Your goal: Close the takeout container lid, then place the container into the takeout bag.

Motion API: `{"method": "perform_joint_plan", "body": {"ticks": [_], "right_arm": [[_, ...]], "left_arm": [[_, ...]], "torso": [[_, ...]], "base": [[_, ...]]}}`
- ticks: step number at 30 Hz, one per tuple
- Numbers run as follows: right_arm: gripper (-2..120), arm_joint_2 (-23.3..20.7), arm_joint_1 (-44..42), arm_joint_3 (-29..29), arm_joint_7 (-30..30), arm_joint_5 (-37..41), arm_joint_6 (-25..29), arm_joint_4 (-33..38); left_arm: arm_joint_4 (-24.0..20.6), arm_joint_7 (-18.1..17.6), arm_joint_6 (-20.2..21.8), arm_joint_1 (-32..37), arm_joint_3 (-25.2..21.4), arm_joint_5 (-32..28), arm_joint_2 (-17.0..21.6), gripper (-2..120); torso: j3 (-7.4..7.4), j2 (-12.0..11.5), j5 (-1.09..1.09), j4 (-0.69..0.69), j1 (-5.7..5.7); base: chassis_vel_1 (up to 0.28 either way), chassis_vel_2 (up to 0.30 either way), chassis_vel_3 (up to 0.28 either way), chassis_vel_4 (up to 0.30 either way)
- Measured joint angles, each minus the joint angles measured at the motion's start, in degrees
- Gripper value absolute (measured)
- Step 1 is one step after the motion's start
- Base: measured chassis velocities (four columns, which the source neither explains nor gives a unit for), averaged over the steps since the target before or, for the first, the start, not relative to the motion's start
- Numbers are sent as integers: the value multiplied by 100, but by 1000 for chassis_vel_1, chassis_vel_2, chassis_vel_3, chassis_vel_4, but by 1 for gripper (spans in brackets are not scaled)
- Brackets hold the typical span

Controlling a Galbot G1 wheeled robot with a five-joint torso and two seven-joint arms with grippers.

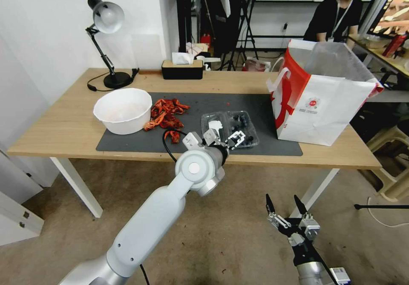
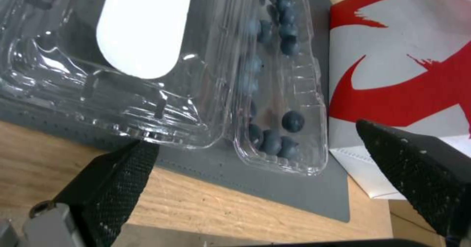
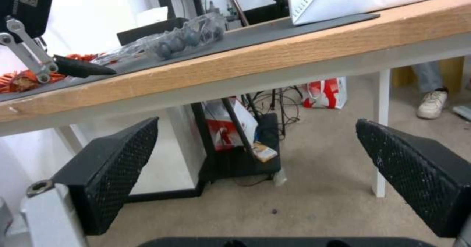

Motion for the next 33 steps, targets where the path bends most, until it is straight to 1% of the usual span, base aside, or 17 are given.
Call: {"method": "perform_joint_plan", "body": {"ticks": [10, 13, 16, 17, 19, 22, 26, 29, 31, 33], "right_arm": [[100, 2, 5, -42, 4, -68, -20, 10], [100, 9, 5, -55, 4, -100, -26, 10], [100, 9, 5, -55, 4, -100, -26, 10], [100, 11, 2, -61, 4, -128, -28, 1], [100, 12, 0, -61, 4, -131, -28, 0], [100, 16, -13, -66, 4, -151, -28, 1], [100, 19, -20, -69, 2, -161, -28, 8], [100, 25, -27, -71, -1, -176, -28, 24], [100, 26, -29, -71, -1, -177, -28, 27], [100, 27, -37, -71, -4, -180, -27, 28]], "left_arm": [[-12, 47, -75, 91, -134, 19, -17, 100], [-54, 110, -149, 157, -206, 25, 4, 100], [-54, 110, -149, 157, -206, 25, 4, 100], [-95, 210, -255, 227, -263, 44, 27, 100], [-102, 228, -270, 238, -270, 47, 30, 100], [-170, 379, -350, 311, -315, 83, 41, 100], [-203, 463, -389, 332, -339, 99, 34, 100], [-249, 637, -464, 364, -367, 137, 34, 100], [-259, 670, -473, 374, -372, 141, 39, 100], [-295, 807, -503, 418, -384, 174, 58, 100]], "torso": [[0, -1, 0, 0, -1], [1, -2, 2, 3, -1], [1, -2, 2, 3, -1], [2, -3, 2, 4, 1], [2, -3, 2, 4, 1], [2, -2, 1, 3, 1], [2, -3, 1, 3, 1], [2, -2, 1, 2, 1], [1, -2, 1, 2, 1], [1, -2, 1, 2, 1]], "base": [[0, 0, 0, 0], [0, 0, 0, 0], [0, 0, 0, 0], [0, 0, 0, 0], [0, 0, 0, 0], [0, 0, 0, 0], [0, 0, 0, 0], [0, 0, 0, 0], [0, 0, 0, 0], [0, 0, 0, 0]]}}
